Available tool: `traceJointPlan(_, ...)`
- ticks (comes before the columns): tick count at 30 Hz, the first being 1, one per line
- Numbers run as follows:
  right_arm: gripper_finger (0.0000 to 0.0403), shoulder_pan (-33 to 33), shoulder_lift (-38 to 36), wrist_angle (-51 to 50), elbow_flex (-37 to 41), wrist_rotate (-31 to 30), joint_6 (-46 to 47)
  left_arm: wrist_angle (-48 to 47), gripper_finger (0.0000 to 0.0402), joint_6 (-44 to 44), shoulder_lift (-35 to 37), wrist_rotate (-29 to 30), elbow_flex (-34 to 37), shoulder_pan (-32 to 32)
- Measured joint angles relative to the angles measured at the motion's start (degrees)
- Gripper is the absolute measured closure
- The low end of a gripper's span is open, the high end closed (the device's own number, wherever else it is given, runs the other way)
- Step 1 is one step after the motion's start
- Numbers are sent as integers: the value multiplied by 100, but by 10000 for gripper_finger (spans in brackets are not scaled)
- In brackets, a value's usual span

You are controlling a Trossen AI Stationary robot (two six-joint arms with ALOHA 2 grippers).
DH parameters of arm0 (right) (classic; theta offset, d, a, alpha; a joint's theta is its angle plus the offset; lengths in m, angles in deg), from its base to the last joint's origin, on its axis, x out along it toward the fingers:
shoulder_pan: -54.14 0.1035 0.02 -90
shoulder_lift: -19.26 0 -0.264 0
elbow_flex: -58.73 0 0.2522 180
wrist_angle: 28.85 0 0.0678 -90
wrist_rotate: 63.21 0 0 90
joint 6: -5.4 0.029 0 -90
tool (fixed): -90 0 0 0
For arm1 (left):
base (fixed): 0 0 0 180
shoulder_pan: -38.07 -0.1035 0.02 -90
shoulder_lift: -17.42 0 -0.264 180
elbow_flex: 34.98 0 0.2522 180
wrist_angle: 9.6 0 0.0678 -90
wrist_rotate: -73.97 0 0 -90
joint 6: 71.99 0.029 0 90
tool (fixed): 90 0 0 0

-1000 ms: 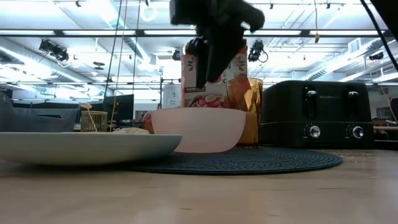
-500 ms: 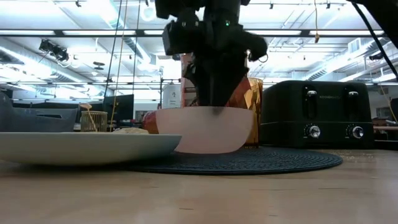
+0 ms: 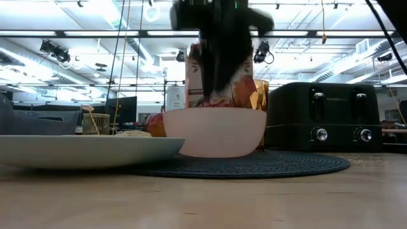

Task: Arrange a breakfast setting
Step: Put the gold spoon on the dark blue tablemat

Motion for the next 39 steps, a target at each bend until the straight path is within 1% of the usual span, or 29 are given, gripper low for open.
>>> traceJointPlan(2, 200, -36, -330, -112, -143, -91, 184, -232, 88, -269, 1, 192, 4, -4)
traceJointPlan(4, 200, -85, -700, -160, -195, -171, 436, -515, 88, -437, 14, 239, 4, -104)
traceJointPlan(6, 200, -129, -1087, -108, -193, -345, 714, -774, 88, -616, 8, 232, 4, -300)
traceJointPlan(8, 200, -157, -1512, 21, -193, -597, 971, -1094, 88, -799, -4, 150, 4, -639)
traceJointPlan(11, 200, -175, -2130, 339, -195, -973, 1249, -1608, 88, -1004, -189, -145, 2, -1488)
traceJointPlan(13, 200, -193, -2474, 642, -195, -1176, 1390, -1962, 88, -1328, -298, -306, 16, -2082)
traceJointPlan(14, 200, -205, -2632, 795, -195, -1286, 1472, -2097, 88, -1559, -342, -297, 17, -2391)
traceJointPlan(17, 200, -229, -3081, 1260, -195, -1607, 1662, -2158, 88, -2228, -391, -19, 8, -3348)
traceJointPlan(20, 200, -229, -3387, 1470, -197, -1819, 1689, -2076, 88, -2474, -563, 24, 6, -4142)
traceJointPlan(22, 200, -227, -3532, 1476, -195, -1899, 1691, -2091, 88, -2478, -674, 60, 10, -4588)
traceJointPlan(24, 200, -227, -3658, 1464, -195, -1931, 1687, -2074, 88, -2594, -803, 273, 4, -4883)
traceJointPlan(26, 200, -229, -3764, 1461, -195, -1934, 1653, -2029, 88, -2892, -943, 656, 78, -5143)
traceJointPlan(28, 200, -229, -3831, 1457, -195, -1933, 1544, -1925, 88, -3282, -1045, 1000, 287, -5327)
traceJointPlan(30, 200, -267, -3892, 1449, -190, -1927, 1395, -1761, 88, -3787, -1116, 1134, 580, -5512)
traceJointPlan(33, 200, -405, -4053, 1458, -188, -1920, 1113, -1371, 88, -4411, -1197, 1115, 1082, -5766)
traceJointPlan(35, 200, -599, -4181, 1490, -188, -1825, 932, -1065, 88, -4708, -1251, 934, 1408, -5970)
traceJointPlan(37, 199, -887, -4290, 1508, -188, -1490, 771, -788, 88, -4839, -1348, 649, 1656, -6206)
traceJointPlan(39, 198, -1212, -4386, 1452, -188, -1018, 601, -589, 88, -4866, -1508, 361, 1860, -6464)
